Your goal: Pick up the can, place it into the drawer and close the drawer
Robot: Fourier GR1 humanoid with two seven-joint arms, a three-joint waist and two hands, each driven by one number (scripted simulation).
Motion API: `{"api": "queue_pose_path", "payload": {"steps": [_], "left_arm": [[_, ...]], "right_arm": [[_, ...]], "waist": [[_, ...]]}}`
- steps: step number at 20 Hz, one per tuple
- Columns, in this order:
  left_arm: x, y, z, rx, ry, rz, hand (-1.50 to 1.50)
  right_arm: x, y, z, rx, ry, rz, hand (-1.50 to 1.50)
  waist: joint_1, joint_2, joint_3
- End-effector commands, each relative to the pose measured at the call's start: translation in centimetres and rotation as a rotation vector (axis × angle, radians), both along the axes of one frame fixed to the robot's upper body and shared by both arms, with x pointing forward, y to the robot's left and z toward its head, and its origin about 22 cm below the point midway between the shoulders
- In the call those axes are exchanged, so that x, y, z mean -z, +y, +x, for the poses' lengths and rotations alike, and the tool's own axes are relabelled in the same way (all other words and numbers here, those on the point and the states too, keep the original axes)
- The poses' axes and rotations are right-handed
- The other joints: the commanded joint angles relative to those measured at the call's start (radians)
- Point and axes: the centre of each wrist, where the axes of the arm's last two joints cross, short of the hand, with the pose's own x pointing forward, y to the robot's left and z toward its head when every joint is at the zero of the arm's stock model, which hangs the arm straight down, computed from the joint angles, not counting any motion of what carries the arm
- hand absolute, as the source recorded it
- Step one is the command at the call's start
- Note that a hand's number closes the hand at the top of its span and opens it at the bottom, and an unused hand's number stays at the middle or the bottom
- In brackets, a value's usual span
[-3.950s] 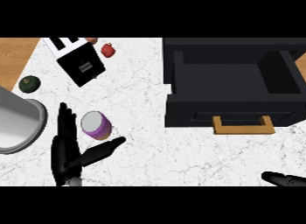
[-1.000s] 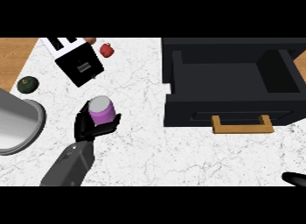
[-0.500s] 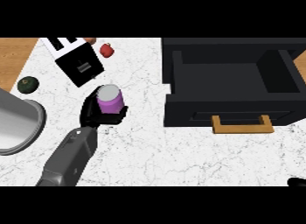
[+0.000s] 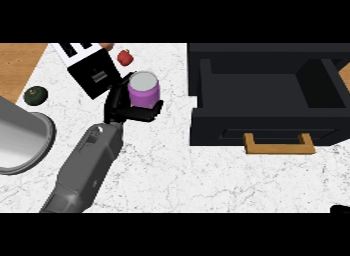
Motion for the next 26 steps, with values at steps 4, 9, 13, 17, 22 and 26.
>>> {"api": "queue_pose_path", "payload": {"steps": [4, 9, 13, 17, 22, 26], "left_arm": [[-8.6, -5.8, 1.7, 0.066, -0.050, 0.001, 1.50], [-14.1, -8.3, 2.2, 0.089, -0.066, 0.012, 1.50], [-17.5, -10.2, 2.2, 0.092, -0.068, 0.057, 1.50], [-21.3, -11.8, 3.0, 0.092, -0.061, 0.080, 1.50], [-23.5, -13.9, 3.8, 0.097, -0.037, 0.087, 1.50], [-24.2, -15.3, 4.3, 0.096, -0.044, 0.118, 1.50]], "right_arm": [[-0.8, -1.2, 0.8, -0.005, -0.002, 0.007, -1.50], [-0.2, 0.5, 1.3, -0.005, -0.005, 0.002, -1.50], [0.6, 0.5, 1.0, 0.005, 0.013, -0.006, -1.50], [-0.9, 1.4, 1.0, 0.003, -0.009, 0.000, -1.50], [-1.8, 0.8, 0.8, -0.003, 0.001, -0.006, -1.50], [-1.5, 0.2, 0.8, 0.000, -0.018, -0.006, -1.50]], "waist": [[-0.007, 0.000, 0.000], [-0.009, 0.003, 0.000], [-0.012, 0.004, 0.000], [-0.013, 0.005, 0.000], [-0.028, 0.008, 0.000], [-0.039, 0.011, 0.000]]}}
